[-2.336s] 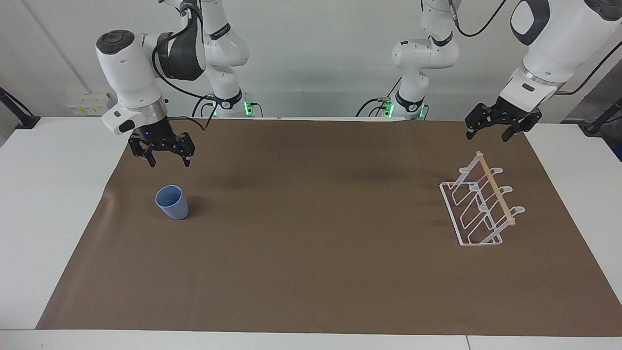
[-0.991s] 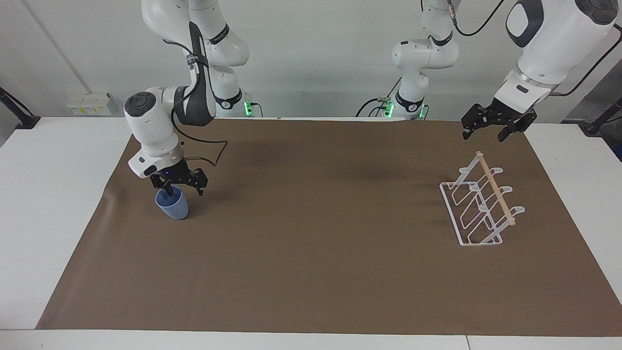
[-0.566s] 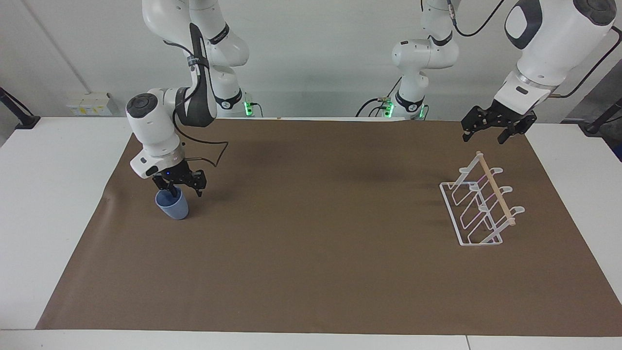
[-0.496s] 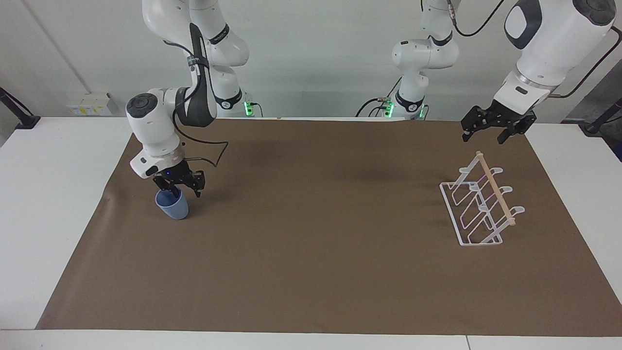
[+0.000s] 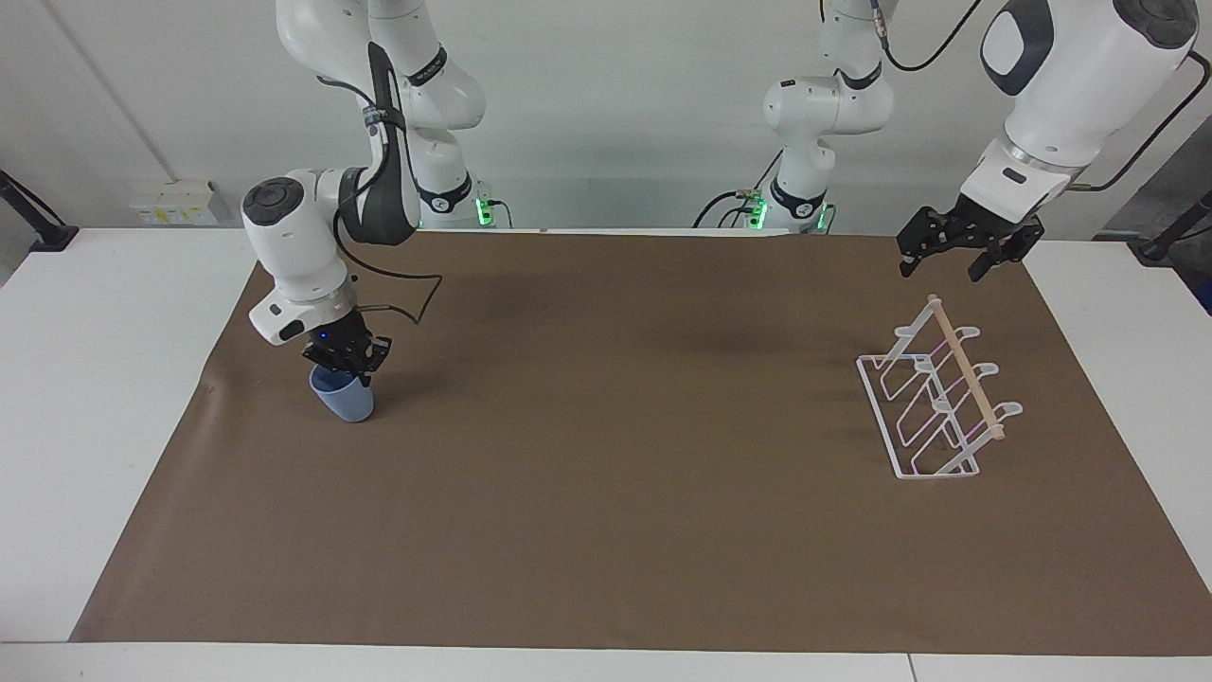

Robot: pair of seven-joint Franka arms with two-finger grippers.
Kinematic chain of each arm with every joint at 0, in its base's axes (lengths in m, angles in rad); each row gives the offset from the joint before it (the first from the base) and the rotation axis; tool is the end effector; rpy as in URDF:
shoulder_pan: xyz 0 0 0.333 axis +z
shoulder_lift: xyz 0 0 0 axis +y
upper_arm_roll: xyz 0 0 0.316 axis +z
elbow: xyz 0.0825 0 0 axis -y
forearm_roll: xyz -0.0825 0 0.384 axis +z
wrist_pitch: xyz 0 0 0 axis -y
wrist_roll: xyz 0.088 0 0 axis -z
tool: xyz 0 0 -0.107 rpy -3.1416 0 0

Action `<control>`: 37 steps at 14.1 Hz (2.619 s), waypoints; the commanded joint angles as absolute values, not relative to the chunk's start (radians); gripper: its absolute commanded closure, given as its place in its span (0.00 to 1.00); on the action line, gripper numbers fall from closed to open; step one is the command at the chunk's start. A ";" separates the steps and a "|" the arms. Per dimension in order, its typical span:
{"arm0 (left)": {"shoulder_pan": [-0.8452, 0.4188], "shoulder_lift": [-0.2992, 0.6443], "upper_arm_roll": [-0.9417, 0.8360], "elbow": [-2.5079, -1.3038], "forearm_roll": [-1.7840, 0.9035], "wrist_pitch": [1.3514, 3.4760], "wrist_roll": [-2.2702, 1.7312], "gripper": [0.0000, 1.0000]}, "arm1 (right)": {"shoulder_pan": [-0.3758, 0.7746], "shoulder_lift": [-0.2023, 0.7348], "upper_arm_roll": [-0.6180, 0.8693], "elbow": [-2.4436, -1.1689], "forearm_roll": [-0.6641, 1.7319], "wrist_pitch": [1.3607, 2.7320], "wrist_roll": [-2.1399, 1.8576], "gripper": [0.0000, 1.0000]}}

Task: Hang cup on cup holder
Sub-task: 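Lift the cup with the right gripper while the left gripper approaches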

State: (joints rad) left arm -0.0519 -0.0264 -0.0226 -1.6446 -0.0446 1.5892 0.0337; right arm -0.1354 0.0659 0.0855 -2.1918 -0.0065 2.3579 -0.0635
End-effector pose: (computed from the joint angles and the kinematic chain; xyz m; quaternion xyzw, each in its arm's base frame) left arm 0.5446 -0.0455 0.6059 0.9982 -0.0533 -0.0149 0.0217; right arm 0.5499 -0.0278 0.3656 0.9987 0.0087 0.0501 0.0025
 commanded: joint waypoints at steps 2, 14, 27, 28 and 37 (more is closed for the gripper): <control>-0.055 -0.081 -0.018 -1.729 -0.048 1.612 0.031 0.00 | -0.138 0.063 0.091 -2.203 0.014 2.361 -0.084 1.00; -0.028 -0.103 -0.017 -1.775 -0.250 1.670 -0.453 0.00 | -0.043 0.101 0.138 -2.019 0.365 2.071 -0.199 1.00; -0.014 -0.186 -0.018 -1.963 -0.777 1.877 -1.345 0.00 | -0.041 0.060 0.331 -1.973 1.122 2.082 -0.460 1.00; -0.017 -0.187 -0.023 -1.968 -0.797 1.894 -1.412 0.00 | -0.043 0.046 0.357 -1.973 1.205 2.094 -0.456 1.00; -0.152 -0.187 -0.040 -1.962 -0.801 1.922 -1.477 0.00 | -0.041 0.021 0.587 -1.861 1.463 2.382 -0.361 1.00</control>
